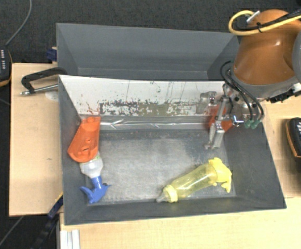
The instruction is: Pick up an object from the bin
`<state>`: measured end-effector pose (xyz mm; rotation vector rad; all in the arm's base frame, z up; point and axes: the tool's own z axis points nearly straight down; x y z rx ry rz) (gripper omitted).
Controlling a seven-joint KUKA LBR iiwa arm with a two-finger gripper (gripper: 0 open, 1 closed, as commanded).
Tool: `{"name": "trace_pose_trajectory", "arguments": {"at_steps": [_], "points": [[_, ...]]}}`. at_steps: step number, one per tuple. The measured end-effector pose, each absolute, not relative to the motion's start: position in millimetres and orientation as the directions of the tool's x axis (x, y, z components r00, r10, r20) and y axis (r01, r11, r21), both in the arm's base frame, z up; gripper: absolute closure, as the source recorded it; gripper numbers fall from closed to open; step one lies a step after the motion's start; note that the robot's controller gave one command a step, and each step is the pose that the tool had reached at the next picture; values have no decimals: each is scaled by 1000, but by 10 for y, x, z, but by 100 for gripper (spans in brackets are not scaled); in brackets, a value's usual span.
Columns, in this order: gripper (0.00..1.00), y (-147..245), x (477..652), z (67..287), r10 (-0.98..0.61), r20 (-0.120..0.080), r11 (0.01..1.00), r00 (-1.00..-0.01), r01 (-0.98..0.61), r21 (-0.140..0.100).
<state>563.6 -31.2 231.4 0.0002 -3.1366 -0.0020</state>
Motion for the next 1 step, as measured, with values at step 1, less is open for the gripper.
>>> {"name": "trace_pose_trajectory", "arguments": {"at_steps": [1], "points": [[0, -312, 5650, 2361, -1, -4, 1000, -1000, -1, 1]]}}
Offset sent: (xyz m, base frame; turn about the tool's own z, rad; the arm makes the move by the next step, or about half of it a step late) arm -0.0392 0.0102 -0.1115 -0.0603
